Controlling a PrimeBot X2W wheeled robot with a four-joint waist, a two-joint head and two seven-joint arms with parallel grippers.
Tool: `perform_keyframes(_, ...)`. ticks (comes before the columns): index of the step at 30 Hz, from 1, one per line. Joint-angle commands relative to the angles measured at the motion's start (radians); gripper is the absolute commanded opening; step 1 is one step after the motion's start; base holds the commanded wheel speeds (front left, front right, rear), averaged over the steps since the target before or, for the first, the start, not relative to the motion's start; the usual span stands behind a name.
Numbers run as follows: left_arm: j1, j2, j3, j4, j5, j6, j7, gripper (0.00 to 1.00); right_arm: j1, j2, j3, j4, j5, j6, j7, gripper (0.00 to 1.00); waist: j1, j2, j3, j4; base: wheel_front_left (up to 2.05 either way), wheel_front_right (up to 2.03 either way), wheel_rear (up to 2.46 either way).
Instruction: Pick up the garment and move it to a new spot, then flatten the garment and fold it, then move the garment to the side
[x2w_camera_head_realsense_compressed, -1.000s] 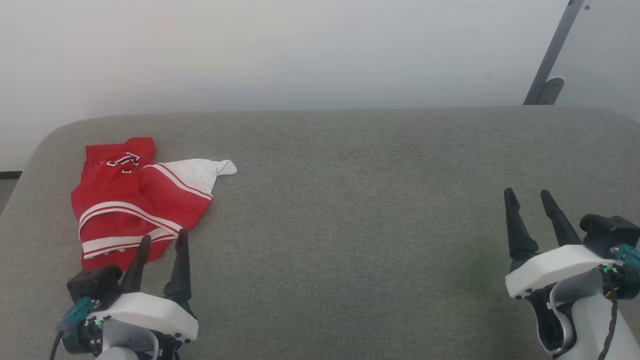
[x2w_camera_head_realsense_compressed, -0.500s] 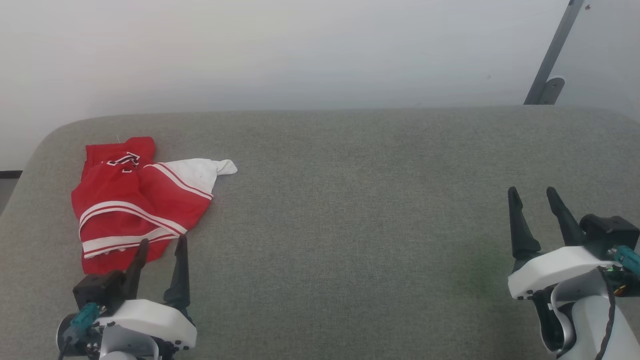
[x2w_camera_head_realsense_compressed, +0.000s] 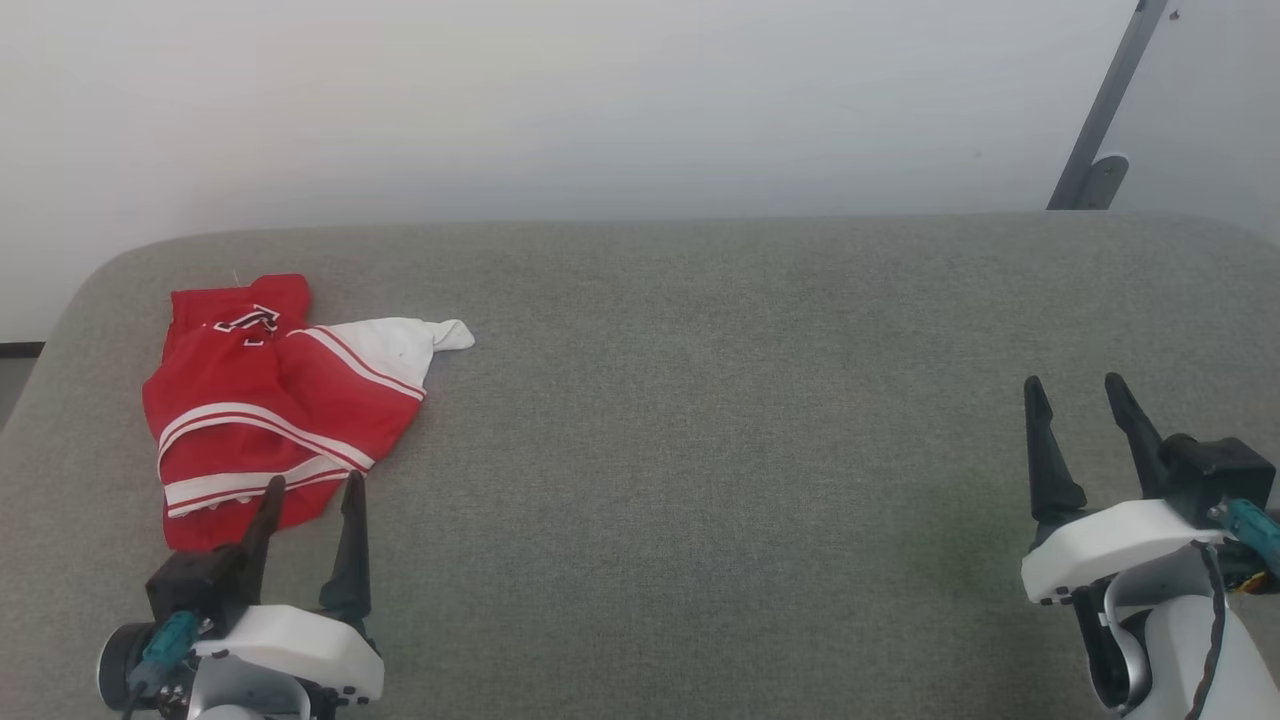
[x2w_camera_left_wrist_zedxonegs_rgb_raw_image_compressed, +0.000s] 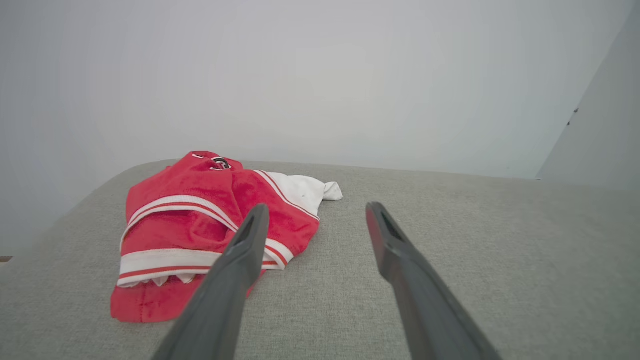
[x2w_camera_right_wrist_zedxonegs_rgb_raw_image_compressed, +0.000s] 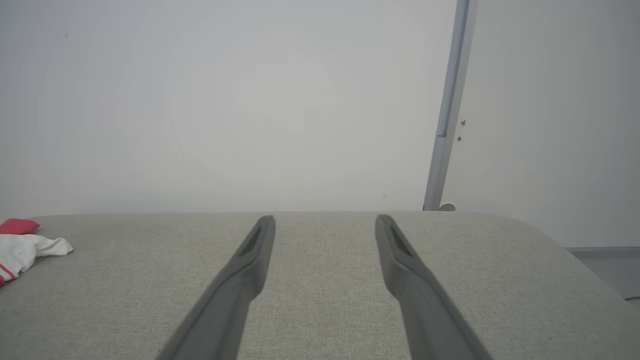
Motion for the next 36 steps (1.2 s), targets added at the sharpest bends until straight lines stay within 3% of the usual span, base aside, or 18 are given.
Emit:
perform_keyframes(1,-0.001,0.001,0.005,0.002,0.028,-0.006,-0.008,1.0,0.003,0.004,-0.007,-0.006,-0.023,0.003,-0.011,1.0,0.0,-0.0001,0.0,0.0,0.0,0.0,0.0)
perform_keyframes(17,0.002,-0.008,0.019,0.023,0.134,-0.024,-0.038,1.0,0.007,0.008,-0.031,-0.016,-0.134,0.002,-0.039,1.0,0.0,-0.0001,-0.002,0.004,0.0,0.0,0.0)
perform_keyframes(24,-0.005,-0.009,0.014,0.03,0.13,-0.025,-0.035,1.0,0.011,0.012,-0.039,-0.018,-0.122,0.002,-0.038,1.0,0.0,-0.0001,-0.002,0.014,0.0,0.0,0.0)
perform_keyframes(31,-0.026,-0.015,0.011,0.045,0.112,-0.026,-0.035,1.0,0.025,0.012,-0.045,-0.021,-0.112,0.002,-0.038,1.0,0.0,-0.0001,-0.008,0.058,0.0,0.0,0.0)
perform_keyframes(36,-0.036,-0.023,0.026,0.05,0.121,-0.026,-0.035,1.0,0.041,0.013,-0.015,-0.021,-0.097,0.002,-0.038,1.0,0.0,-0.0001,-0.01,0.138,0.0,0.0,0.0)
